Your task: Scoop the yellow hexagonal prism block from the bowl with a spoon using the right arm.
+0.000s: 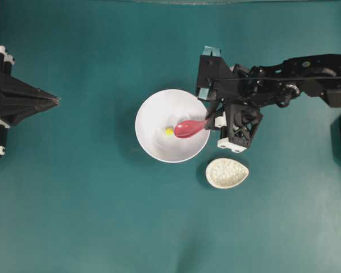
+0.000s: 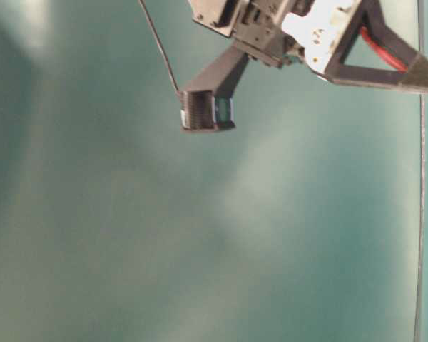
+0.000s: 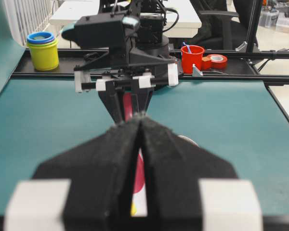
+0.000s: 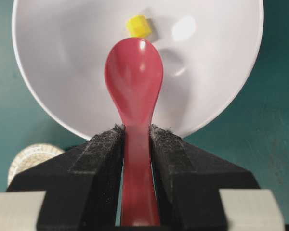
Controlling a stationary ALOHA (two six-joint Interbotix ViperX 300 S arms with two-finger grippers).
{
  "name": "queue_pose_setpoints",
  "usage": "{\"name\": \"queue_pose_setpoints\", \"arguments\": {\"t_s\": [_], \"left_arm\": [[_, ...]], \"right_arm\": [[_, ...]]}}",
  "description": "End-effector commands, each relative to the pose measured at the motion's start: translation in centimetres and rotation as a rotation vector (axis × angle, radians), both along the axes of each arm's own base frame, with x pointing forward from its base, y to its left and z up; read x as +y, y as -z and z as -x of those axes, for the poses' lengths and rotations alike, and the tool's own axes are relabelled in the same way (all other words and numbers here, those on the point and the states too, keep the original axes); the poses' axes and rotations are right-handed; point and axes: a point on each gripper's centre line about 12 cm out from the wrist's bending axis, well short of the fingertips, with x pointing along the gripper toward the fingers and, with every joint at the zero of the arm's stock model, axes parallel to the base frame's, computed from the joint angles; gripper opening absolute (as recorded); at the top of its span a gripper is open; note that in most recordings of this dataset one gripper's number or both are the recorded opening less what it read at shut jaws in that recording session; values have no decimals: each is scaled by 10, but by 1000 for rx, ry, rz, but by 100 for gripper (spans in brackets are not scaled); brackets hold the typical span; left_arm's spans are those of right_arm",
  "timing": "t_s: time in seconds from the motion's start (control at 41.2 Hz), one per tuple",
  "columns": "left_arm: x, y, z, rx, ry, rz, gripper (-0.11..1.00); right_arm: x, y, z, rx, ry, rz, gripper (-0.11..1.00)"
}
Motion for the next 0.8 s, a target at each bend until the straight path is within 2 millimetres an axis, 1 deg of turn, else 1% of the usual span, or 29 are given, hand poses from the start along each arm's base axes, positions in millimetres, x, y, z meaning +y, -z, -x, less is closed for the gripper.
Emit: {"name": "queue_pose_setpoints", "arguments": {"t_s": [0.0, 0.194, 0.388, 0.63, 0.776], "left_arm": [[0, -11, -2, -31, 1, -2, 0], [0, -11, -2, -29, -1, -2, 0], [0, -11, -2, -31, 1, -2, 0], [0, -11, -2, -29, -1, -2, 0], [0, -11, -2, -28, -1, -2, 0]], "right_arm": [[0, -8, -6, -25, -2, 5, 24], [-2, -1, -8, -11, 1, 4, 24], [-3, 1, -11, -20, 4, 11, 24], [-5, 7, -20, -26, 5, 22, 24], [-7, 7, -28, -41, 4, 32, 24]]}}
